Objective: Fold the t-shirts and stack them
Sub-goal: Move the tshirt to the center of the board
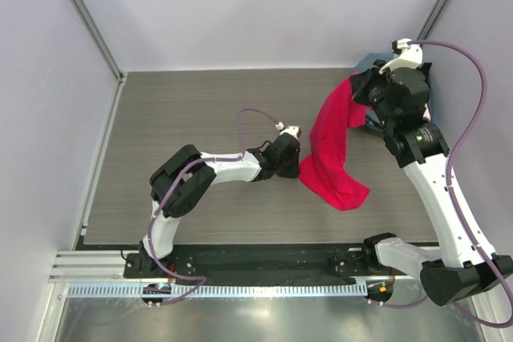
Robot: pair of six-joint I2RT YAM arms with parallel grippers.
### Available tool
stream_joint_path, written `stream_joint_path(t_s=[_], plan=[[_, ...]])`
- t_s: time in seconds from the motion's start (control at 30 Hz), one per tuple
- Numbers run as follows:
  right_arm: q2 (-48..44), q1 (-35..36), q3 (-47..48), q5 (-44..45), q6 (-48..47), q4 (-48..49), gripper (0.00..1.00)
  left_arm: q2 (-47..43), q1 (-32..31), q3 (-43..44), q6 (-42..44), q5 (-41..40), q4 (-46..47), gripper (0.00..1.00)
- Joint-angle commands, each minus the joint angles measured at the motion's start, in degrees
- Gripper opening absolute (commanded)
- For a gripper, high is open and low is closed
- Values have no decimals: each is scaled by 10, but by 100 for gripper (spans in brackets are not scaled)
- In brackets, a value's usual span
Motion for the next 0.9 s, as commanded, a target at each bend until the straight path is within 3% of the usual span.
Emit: stream_joint_path(t_s=[0.0, 0.1, 0.23, 0.3, 0.37, 0.47, 0.6, 0.73, 0.83, 0.87], plan=[[-26, 0, 0, 19, -10, 36, 1, 0, -2, 6, -4, -10, -13, 1], [-25, 1, -7, 25, -10, 34, 1, -29, 4, -20, -8, -47, -12, 0], [-27, 0, -22, 29, -11, 36, 1, -109, 80, -80, -32, -21, -13, 0], [-33, 0, -30, 40, -12, 30, 1, -194, 128, -139, -33, -3, -9, 0], [-45, -1, -37, 49, -12, 20, 1, -305, 145, -200, -24, -32, -13, 0], [-59, 0, -52, 61, -2, 13, 1, -400, 155, -226, -10, -92, -76, 0], [-39, 0, -81, 14, 29, 26, 1, -513, 214, -205, -20, -103, -169, 0], [-13, 1, -174, -54, 111, 220, 1, -541, 307, -148, -33, -88, -210, 0], [81, 18, -111, -109, 138, 242, 1, -509, 369, -45, -28, -58, -269, 0], [104, 24, -87, -115, 142, 243, 1, -500, 380, 26, -23, -50, -291, 0]])
